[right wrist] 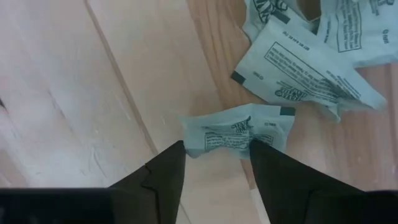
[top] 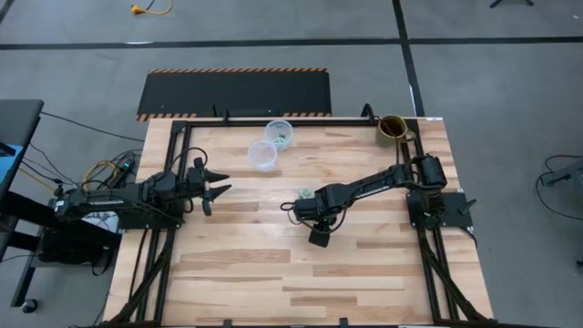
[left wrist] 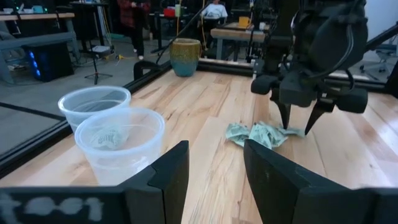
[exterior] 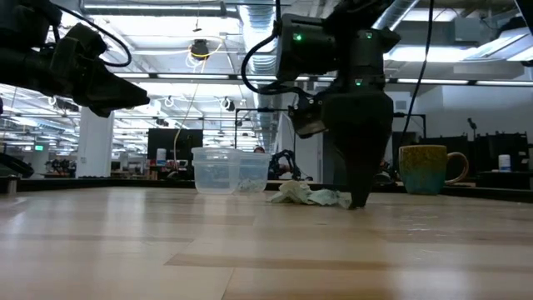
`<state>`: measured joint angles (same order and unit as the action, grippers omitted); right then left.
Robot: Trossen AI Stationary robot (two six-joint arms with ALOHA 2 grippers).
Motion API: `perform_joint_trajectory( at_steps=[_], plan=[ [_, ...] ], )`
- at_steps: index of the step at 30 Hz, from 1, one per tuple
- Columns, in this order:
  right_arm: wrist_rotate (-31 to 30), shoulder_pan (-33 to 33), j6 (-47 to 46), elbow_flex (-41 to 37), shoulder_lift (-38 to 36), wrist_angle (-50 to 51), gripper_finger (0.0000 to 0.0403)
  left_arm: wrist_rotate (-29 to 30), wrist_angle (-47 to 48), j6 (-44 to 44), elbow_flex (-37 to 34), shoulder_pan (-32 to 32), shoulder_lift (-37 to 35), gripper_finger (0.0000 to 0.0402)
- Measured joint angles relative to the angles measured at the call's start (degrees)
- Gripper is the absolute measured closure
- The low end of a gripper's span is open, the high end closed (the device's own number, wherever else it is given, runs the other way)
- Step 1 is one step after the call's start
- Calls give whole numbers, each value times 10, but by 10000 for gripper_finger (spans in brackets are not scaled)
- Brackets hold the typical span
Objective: Pick and place items into bin
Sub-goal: Put the stevia packet into the top bin
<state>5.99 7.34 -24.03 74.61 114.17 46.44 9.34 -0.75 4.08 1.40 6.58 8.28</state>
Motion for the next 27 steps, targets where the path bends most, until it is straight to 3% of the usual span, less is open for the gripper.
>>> perform_joint_trajectory(
  at_steps=[18,27],
  plan=[
    [35,0,5,-1,2,34,393,0,0,0,0,0,0,258],
    [68,1,5,-3,-1,65,401,0,0,0,0,0,0,258]
  ],
)
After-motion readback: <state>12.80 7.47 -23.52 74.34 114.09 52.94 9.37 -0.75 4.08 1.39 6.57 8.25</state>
